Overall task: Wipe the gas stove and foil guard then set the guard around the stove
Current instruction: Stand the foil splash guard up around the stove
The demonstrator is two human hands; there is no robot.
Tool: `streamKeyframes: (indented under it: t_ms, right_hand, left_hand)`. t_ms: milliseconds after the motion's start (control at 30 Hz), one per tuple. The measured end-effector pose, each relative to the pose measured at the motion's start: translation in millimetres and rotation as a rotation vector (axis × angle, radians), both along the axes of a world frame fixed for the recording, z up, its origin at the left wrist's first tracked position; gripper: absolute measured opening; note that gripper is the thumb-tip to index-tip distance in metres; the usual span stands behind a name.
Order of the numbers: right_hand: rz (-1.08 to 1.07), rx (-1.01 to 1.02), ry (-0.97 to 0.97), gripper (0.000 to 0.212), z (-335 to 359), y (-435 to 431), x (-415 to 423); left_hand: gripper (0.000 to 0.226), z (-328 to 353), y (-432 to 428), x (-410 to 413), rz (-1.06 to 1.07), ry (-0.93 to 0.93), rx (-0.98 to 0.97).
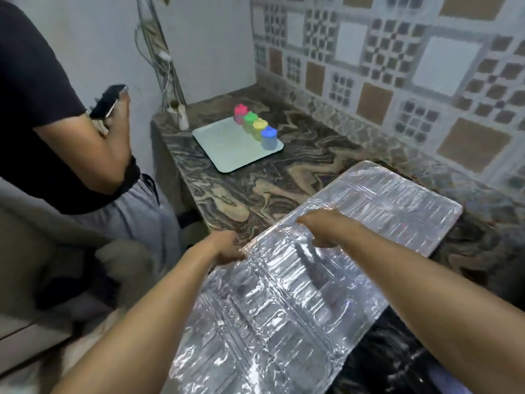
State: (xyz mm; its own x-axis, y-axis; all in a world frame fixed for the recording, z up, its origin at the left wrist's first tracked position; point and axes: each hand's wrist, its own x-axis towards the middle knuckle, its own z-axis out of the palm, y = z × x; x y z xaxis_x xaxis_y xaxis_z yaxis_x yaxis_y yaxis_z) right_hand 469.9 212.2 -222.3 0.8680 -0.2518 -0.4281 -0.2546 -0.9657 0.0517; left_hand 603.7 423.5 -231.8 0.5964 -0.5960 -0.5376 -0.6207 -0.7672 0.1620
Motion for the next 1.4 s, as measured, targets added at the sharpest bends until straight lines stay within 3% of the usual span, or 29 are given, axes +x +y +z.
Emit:
streamKeyframes:
  t_ms: [167,300,433,533,600,667,733,900,967,1067,1167,1300,1400]
  right_hand:
    - [0.010,0.015,0.029,0.066,-30.2,-7.7,39.9]
    - [0.056,-0.082,0.172,0.113,-46.4,-17.7,60.0]
    - [0.036,-0.068,0.208,0.118,-58.4,-26.6,71.1]
    - [0.063,-0.064,0.155,0.109,-63.0,-28.6,78.1]
    - [0.094,-0.056,0.137,0.107,-63.3,-30.7,80.0]
    - [0.103,-0.072,0.177,0.123,-63.1,-32.2,78.3]
    - [0.119,-0.107,0.199,0.135,-62.6,-33.4,74.5]
    - [0.139,-0.149,0.137,0.137,-39.9,-35.6,70.4]
    - [0.124,-0.141,0.051,0.125,-28.5,-39.4,70.5]
    - [0.050,-0.117,-0.041,0.078,-1.5,-49.9,69.7]
    - [0.039,-0.218,-0.131,0.035,49.9,-59.0,62.2]
    - [-0.018,-0.244,-0.303,0.007,125.1,-76.4,32.3]
    - [-0.112,-0.162,-0.414,0.007,184.1,-88.0,-3.1]
  left_hand:
    - [0.086,-41.4,5.1,21.6,0.112,0.080,0.092]
    - [0.095,-60.6,4.2,29.8,0.163,0.183,0.155]
    - [0.107,-65.8,4.3,33.7,0.220,0.189,0.111]
    - [0.099,-64.2,6.2,33.3,0.240,0.168,0.082]
    - [0.078,-57.3,6.7,31.7,0.210,0.157,0.083]
    - [0.058,-48.8,7.0,33.0,0.165,0.148,0.096]
    - [0.057,-37.1,6.8,34.3,0.154,0.134,0.082]
    - [0.053,-1.3,0.3,35.6,0.101,0.089,0.026]
    - [0.050,16.4,-1.3,34.7,0.083,0.063,-0.016]
    - [0.043,41.3,-2.8,36.8,0.062,0.030,-0.072]
    - [0.042,75.4,-7.7,40.3,0.006,-0.003,-0.093]
    - [0.034,138.0,-23.2,40.7,-0.089,-0.053,-0.134]
    - [0.032,188.2,-39.6,37.9,-0.148,-0.097,-0.176]
